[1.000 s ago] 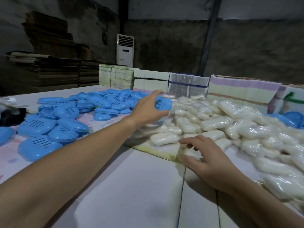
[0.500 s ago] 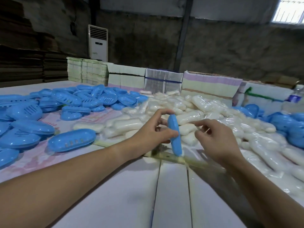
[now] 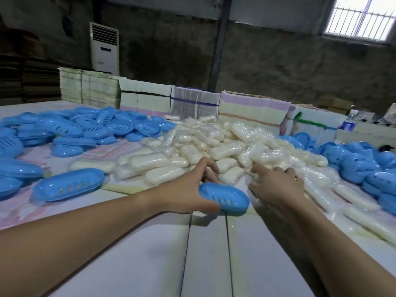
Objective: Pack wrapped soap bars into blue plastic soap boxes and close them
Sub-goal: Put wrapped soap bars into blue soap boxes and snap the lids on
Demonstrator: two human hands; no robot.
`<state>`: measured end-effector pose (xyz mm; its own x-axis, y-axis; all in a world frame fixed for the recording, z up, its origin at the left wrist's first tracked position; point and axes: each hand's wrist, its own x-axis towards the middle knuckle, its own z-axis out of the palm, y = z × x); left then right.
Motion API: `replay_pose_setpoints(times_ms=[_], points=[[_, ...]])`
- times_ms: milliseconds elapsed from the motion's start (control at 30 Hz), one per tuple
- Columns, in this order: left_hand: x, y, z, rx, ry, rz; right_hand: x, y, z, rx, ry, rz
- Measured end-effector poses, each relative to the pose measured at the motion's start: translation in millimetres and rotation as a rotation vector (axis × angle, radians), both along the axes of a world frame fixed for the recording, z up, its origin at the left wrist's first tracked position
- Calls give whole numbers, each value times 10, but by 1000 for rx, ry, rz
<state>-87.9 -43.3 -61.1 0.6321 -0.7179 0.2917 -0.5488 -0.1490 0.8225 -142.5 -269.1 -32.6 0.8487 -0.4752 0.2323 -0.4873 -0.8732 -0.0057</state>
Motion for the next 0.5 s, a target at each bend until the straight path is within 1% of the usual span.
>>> replay_pose_setpoints(times_ms=[100, 200, 267, 367, 433, 500], points=[[17, -14, 7, 81, -29, 5, -13, -12, 7, -17, -87, 25], [51, -2, 64, 140, 3, -16, -45, -30, 19, 22, -143, 46], [62, -2, 101, 166, 20, -24, -71, -54, 51, 65, -229, 97], [47, -3, 105, 150, 8, -10, -118, -58, 132, 209, -460, 179], [26, 7, 82, 133, -12, 3, -147, -24, 186, 300, -576, 213], [26, 13, 59, 119, -21, 22, -177, 26, 221, 452, -680, 290]])
